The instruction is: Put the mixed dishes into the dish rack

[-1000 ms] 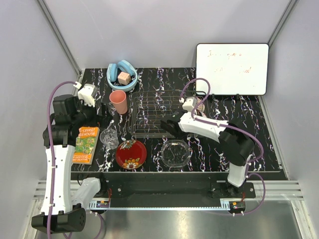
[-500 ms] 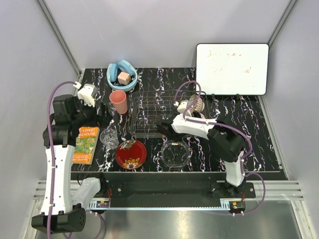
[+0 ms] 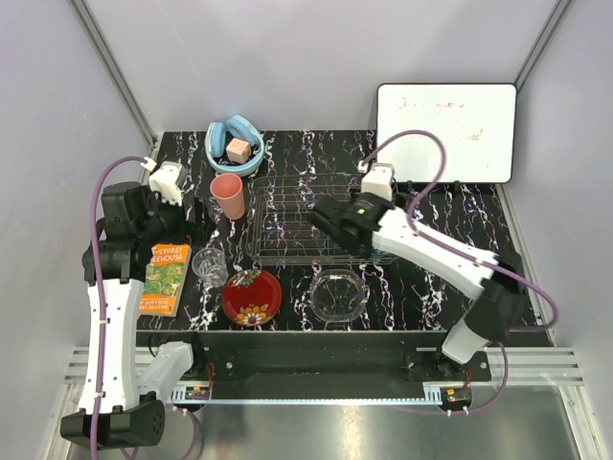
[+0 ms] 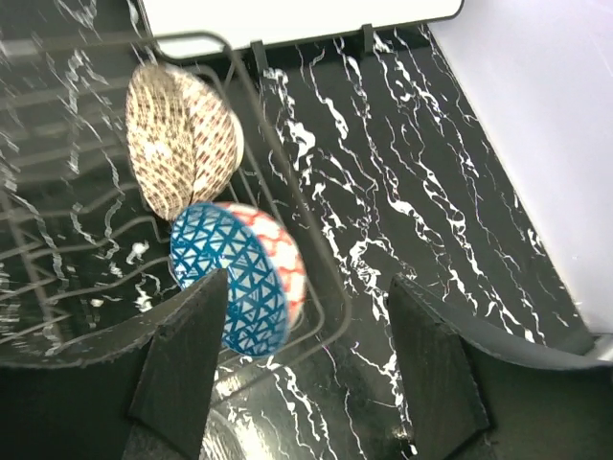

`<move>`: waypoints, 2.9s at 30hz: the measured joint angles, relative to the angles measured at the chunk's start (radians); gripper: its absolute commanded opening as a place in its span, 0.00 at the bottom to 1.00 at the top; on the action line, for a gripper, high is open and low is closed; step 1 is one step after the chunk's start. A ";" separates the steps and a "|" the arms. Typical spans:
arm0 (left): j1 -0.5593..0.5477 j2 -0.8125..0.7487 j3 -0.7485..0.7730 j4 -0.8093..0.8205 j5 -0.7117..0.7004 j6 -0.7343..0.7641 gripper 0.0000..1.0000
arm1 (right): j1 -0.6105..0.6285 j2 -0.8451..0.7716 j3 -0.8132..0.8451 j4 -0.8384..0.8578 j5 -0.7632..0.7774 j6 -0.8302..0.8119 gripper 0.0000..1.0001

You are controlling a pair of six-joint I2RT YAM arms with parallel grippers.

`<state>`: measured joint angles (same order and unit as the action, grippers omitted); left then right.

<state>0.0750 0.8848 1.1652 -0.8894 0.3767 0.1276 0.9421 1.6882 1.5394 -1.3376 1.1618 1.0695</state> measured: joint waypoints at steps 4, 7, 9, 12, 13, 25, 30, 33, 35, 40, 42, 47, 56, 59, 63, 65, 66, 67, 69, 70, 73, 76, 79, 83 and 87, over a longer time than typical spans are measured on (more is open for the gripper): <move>0.000 0.000 0.000 0.000 0.001 0.000 0.99 | -0.026 -0.136 -0.035 0.001 -0.020 -0.018 0.74; 0.000 0.001 0.000 0.000 0.001 0.000 0.99 | -0.091 -0.174 -0.103 0.000 -0.040 -0.029 0.73; 0.000 0.001 0.000 0.000 0.001 0.000 0.99 | -0.138 -0.182 -0.169 0.003 -0.058 -0.053 0.73; 0.000 0.001 0.000 0.000 0.001 0.000 0.99 | -0.177 -0.183 -0.248 0.017 -0.090 -0.092 0.73; 0.000 0.001 0.000 0.000 0.001 0.000 0.99 | -0.184 -0.183 -0.265 0.022 -0.099 -0.102 0.73; 0.000 0.006 0.000 0.000 0.002 0.000 0.99 | -0.208 -0.177 -0.331 0.178 -0.153 -0.198 0.73; 0.000 0.006 0.000 0.000 0.001 0.000 0.99 | -0.214 -0.167 -0.347 0.265 -0.184 -0.241 0.73; 0.000 0.006 0.000 0.000 0.001 0.000 0.99 | -0.214 -0.167 -0.363 0.324 -0.223 -0.264 0.73; 0.000 0.006 0.000 0.000 0.001 0.000 0.99 | -0.215 -0.173 -0.377 0.347 -0.247 -0.279 0.72; 0.000 0.007 0.000 0.000 0.001 0.000 0.99 | -0.218 -0.228 -0.410 0.403 -0.322 -0.309 0.71; 0.000 0.007 0.000 0.000 0.001 0.000 0.99 | -0.218 -0.259 -0.420 0.432 -0.350 -0.324 0.71; 0.000 0.008 0.000 0.000 0.002 -0.001 0.99 | -0.218 -0.340 -0.440 0.507 -0.398 -0.359 0.72; 0.000 0.008 -0.001 0.001 0.007 -0.001 0.99 | -0.218 -0.415 -0.472 0.553 -0.463 -0.392 0.65; 0.000 0.007 -0.014 0.007 0.016 0.002 0.99 | -0.217 -0.520 -0.563 0.631 -0.590 -0.430 0.64; 0.000 0.007 -0.057 0.011 0.014 0.029 0.99 | -0.216 -0.669 -0.694 0.735 -0.801 -0.444 0.62; 0.000 0.009 -0.084 0.010 0.010 0.044 0.99 | -0.216 -0.694 -0.721 0.772 -0.882 -0.442 0.61; 0.000 0.010 -0.092 0.008 0.010 0.051 0.99 | -0.215 -0.694 -0.725 0.785 -0.912 -0.439 0.61; -0.001 0.010 -0.102 0.008 0.009 0.060 0.99 | -0.214 -0.693 -0.731 0.805 -0.954 -0.436 0.61; -0.008 0.008 -0.121 0.007 0.005 0.077 0.99 | -0.211 -0.698 -0.742 0.827 -1.011 -0.428 0.61; -0.014 0.006 -0.130 0.007 -0.003 0.086 0.99 | -0.209 -0.706 -0.754 0.840 -1.040 -0.421 0.61; -0.030 -0.002 -0.150 0.005 -0.016 0.107 0.99 | -0.202 -0.747 -0.801 0.853 -1.105 -0.393 0.61; -0.032 -0.004 -0.154 0.003 -0.024 0.115 0.99 | -0.198 -0.788 -0.861 0.852 -1.135 -0.359 0.60; -0.033 -0.005 -0.154 0.004 -0.027 0.117 0.99 | -0.198 -0.829 -0.937 0.845 -1.158 -0.315 0.59; -0.034 -0.005 -0.154 0.005 -0.030 0.117 0.99 | -0.196 -0.847 -1.012 0.848 -1.173 -0.266 0.58; -0.034 -0.005 -0.154 0.005 -0.035 0.118 0.99 | -0.184 -0.828 -1.073 0.891 -1.179 -0.214 0.56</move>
<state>0.0414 0.8795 1.0115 -0.8848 0.3412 0.2455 0.7578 0.8604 0.4664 -0.4469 -0.0174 0.8555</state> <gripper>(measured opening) 0.988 0.575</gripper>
